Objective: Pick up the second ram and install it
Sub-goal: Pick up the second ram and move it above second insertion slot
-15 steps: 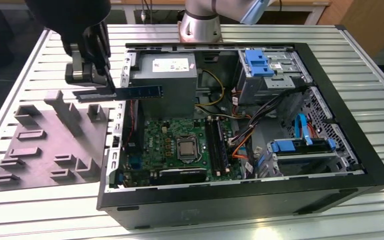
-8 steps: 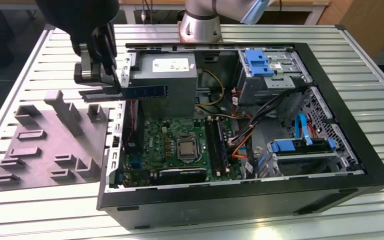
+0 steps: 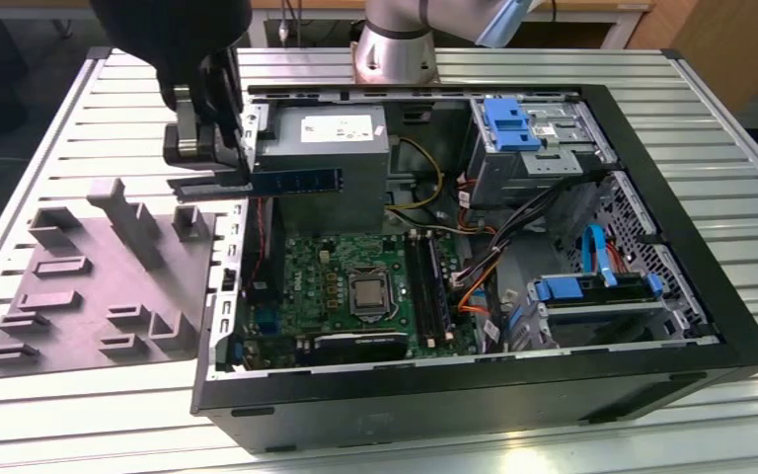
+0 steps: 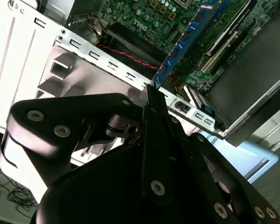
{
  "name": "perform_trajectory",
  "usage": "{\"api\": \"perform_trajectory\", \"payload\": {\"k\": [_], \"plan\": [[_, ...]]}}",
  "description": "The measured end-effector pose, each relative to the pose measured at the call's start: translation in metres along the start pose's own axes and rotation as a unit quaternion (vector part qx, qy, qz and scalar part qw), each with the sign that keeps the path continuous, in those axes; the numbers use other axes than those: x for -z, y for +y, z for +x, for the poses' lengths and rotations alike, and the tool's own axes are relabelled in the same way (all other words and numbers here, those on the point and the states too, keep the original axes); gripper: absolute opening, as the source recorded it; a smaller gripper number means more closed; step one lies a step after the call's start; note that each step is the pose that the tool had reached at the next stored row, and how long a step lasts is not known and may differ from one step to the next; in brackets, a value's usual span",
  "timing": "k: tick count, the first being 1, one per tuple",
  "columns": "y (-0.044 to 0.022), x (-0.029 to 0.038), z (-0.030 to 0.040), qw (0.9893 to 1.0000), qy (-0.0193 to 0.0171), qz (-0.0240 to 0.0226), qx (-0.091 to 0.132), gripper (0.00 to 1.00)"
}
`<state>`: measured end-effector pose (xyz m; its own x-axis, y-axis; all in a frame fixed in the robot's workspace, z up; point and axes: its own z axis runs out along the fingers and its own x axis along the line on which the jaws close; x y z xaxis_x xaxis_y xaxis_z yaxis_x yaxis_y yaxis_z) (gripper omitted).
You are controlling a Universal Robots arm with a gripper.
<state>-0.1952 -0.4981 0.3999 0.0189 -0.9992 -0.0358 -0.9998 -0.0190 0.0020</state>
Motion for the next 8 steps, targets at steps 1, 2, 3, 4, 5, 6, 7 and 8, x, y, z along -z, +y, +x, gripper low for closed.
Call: {"api": "perform_trajectory", "payload": {"k": [1,2,3,4,5,6,7,8], "plan": [[-0.0011,0.0,0.0,1.0,0.0,0.0,0.0,0.11],[-0.0021,0.0,0.0,1.0,0.0,0.0,0.0,0.11],[-0.0031,-0.0001,0.0,1.0,0.0,0.0,0.0,0.11],[-0.004,-0.0001,-0.0001,1.0,0.0,0.0,0.0,0.11],[-0.0048,-0.0002,-0.0001,1.0,0.0,0.0,0.0,0.11],[-0.0056,-0.0003,-0.0001,1.0,0.0,0.0,0.0,0.11],[-0.0064,-0.0003,-0.0001,1.0,0.0,0.0,0.0,0.11],[-0.0073,-0.0003,-0.0001,1.0,0.0,0.0,0.0,0.11]]}}
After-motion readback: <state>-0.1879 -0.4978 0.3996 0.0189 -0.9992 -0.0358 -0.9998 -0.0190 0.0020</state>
